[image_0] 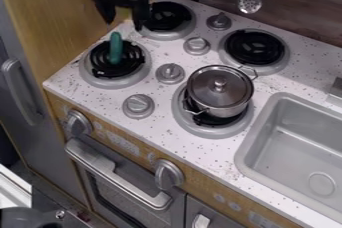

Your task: Pick up the zucchini and keep it on the left burner.

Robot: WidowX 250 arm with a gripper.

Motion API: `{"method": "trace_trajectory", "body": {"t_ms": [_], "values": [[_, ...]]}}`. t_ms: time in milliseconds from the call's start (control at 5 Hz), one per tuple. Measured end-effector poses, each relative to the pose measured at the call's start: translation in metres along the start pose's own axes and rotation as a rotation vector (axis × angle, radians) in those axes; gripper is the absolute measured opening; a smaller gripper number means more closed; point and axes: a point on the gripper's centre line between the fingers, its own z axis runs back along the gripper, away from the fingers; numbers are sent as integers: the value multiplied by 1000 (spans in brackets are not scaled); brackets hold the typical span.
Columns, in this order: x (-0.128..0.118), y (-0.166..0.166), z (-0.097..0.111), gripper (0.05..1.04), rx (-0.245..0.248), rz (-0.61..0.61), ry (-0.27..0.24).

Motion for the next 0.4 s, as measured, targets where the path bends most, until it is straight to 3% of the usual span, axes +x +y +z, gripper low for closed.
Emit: {"method": "trace_trajectory", "body": {"t_ms": [400], "values": [[-17, -26, 8, 997, -16, -67, 59]]}}
